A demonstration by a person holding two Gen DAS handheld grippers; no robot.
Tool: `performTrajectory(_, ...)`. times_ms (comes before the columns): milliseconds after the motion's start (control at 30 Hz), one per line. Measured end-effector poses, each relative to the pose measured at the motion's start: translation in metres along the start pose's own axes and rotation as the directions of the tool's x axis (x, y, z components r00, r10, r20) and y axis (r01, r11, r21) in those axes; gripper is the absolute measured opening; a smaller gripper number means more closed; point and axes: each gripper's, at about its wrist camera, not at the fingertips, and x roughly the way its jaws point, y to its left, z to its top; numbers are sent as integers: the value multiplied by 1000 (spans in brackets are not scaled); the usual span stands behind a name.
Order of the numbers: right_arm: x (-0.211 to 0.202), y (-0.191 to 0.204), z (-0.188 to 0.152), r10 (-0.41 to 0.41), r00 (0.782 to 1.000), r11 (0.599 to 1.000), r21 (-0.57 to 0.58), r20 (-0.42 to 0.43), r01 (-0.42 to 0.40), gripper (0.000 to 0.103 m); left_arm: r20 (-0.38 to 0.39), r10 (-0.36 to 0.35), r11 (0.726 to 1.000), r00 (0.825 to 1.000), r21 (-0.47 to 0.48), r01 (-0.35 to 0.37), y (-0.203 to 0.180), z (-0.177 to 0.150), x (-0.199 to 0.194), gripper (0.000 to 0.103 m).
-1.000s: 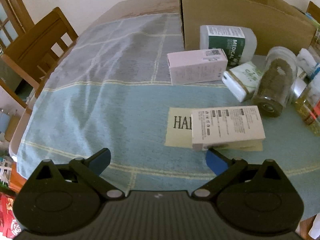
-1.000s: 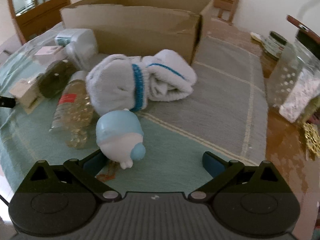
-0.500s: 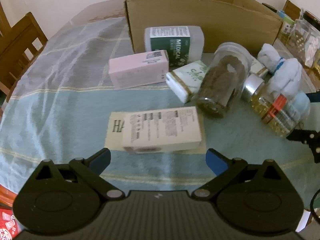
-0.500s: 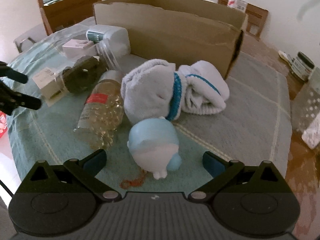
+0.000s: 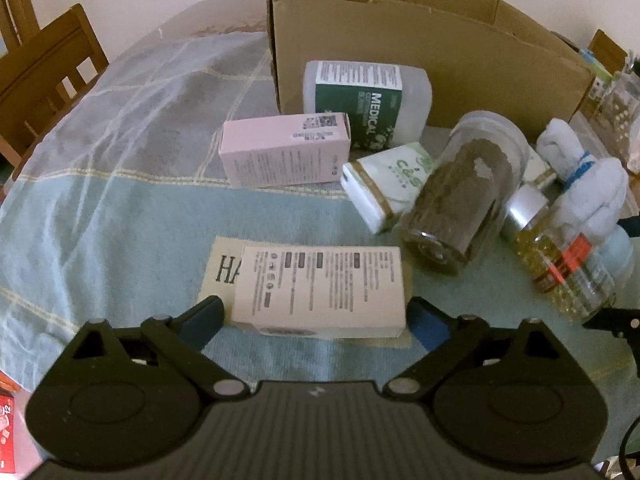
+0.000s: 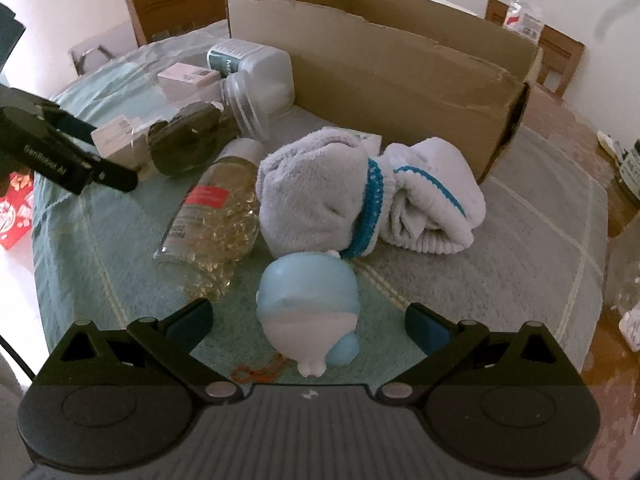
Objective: Organize objects
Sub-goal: 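Grasp the beige printed box with the left tool while the right grasps the blue-white toy, then carry the beige box into the cardboard box and release it while the right drops the toy in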
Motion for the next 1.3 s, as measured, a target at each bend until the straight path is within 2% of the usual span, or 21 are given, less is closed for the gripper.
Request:
performTrajectory(67,-2,0,0,11,1000,1000,-13,-1,-11,100,3,0,1000,1000,11,0,0,1,-1,91)
performTrajectory(233,-8,1,4,38,999,998,-54,-9,-38,80,2,-9,1000,1000,26,9,3,2,-3,81)
performTrajectory(367,-13,0,5,55,998,996,-72,-20,-57,60,4,2,999,1000,50,-2,3,3,-5,80)
performTrajectory(467,-18,0,5,56,998,994,-91,-28,-59,51,7,2,998,1000,62,-2,4,4,-7,80)
performTrajectory(700,-29,-2,8,57,998,994,-96,-40,-61,51,-6,-12,996,1000,93,13,11,7,-17,80)
performTrajectory(900,-51,-4,17,53,997,990,-126,-51,-59,51,-21,-57,984,998,168,60,9,20,-41,80)
performTrajectory(1133,-77,-8,49,55,998,990,-130,-26,-58,51,-25,-110,955,994,274,113,0,52,-66,80)
performTrajectory(1300,-88,-14,80,62,998,993,-100,16,-60,51,3,-138,948,990,291,131,-5,90,-73,80)
